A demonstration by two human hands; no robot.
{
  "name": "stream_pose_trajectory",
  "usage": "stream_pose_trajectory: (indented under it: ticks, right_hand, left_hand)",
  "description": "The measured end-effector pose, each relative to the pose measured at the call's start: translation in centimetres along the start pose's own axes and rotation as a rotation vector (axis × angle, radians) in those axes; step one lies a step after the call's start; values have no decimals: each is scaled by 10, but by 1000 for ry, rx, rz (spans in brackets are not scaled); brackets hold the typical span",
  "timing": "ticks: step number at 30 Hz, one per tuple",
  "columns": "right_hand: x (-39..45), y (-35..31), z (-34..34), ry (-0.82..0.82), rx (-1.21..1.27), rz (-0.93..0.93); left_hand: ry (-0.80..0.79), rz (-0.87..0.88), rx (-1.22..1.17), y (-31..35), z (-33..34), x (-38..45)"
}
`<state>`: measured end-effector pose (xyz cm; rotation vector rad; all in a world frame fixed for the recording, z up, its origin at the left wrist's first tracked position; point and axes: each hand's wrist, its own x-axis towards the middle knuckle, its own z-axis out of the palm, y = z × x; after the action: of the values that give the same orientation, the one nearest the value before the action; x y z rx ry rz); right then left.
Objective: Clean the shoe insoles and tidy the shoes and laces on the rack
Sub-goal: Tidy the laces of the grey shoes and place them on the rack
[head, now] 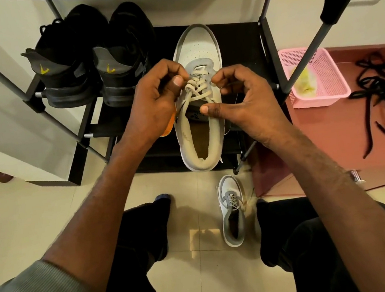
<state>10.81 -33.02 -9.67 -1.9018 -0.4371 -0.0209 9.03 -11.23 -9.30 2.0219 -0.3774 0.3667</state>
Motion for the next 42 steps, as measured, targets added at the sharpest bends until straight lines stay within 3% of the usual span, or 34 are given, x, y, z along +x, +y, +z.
stream_pose_trajectory:
  ticks: [6,16,23,27,32,42]
  right_hand:
    - [3,-2,1,6,24,-2]
    - [11,-8,-1,18,137,21]
    - [16,-9,16,117,-6,12]
    - [17,-8,20,158,42,63]
    - [12,-10,16,125,152,109]
    - [9,-16,12,108,147,92]
  left_hand:
    - [-216,-173,-112,-1,-14,-20]
    - [61,-52,122,-7,28,-26]
    - [91,0,154,-11,33,-27]
    - [85,-8,177,-12,33,-29]
    - [78,-35,167,-11,33,-30]
    - [26,-37,141,-11,25,-29]
